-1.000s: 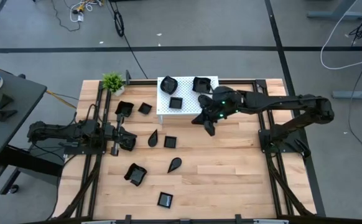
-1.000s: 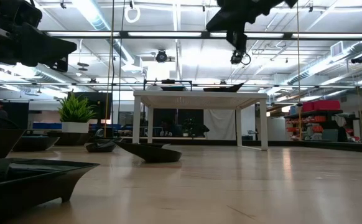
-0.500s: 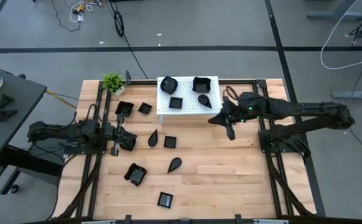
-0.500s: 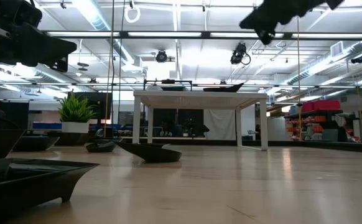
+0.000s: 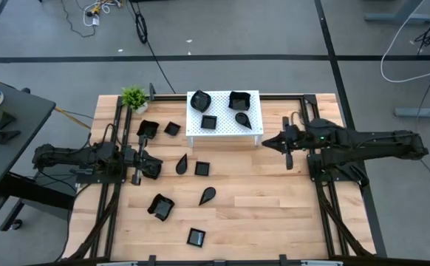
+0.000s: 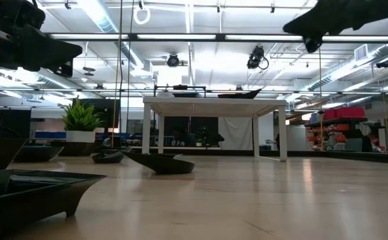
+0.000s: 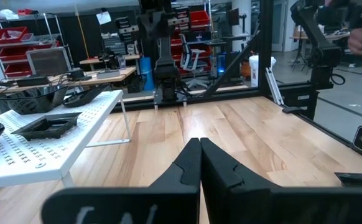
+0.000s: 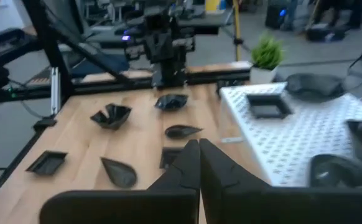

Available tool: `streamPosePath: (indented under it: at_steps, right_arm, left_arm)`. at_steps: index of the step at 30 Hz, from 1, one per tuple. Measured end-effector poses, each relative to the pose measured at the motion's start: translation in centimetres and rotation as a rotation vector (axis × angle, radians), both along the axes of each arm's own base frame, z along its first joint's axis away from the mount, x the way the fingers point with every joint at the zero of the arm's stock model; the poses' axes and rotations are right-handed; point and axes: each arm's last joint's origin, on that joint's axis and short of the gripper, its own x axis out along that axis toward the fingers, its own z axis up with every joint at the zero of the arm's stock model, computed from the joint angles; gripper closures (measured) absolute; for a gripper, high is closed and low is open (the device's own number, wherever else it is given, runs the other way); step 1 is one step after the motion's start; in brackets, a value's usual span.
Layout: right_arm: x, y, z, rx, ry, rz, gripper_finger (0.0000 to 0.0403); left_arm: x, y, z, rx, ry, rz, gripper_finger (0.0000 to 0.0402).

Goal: Pick & Place Mini shaped plates
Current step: Stack the distorted square plate on top of the distorted square plate on the shelf

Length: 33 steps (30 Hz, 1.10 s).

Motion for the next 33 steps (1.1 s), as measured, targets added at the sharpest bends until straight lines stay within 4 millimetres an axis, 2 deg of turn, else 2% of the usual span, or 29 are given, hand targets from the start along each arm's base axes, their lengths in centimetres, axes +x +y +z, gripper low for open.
streamPosePath:
  at_steps: [7,14,22,33]
  right_arm:
    - [-3.0,-0.4,2.4,-0.012,0.069,-0.043,0.0403]
    - [-6.6,-0.4,6.2,-0.038,0.110,-0.086,0.0403]
    - [-10.1,0.2,9.8,0.008,0.116,-0.081,0.0403]
    - [-13.3,0.6,12.5,0.028,0.170,-0.117,0.0403]
  left_arm:
    - [0.0,0.0,0.0,0.000,0.000,0.000,0.0399]
    - [0.0,0.0,0.0,0.000,0.000,0.000,0.0399]
    - [0.0,0.0,0.0,0.000,0.000,0.000,0.0399]
    - [0.0,0.0,0.0,0.000,0.000,0.000,0.0399]
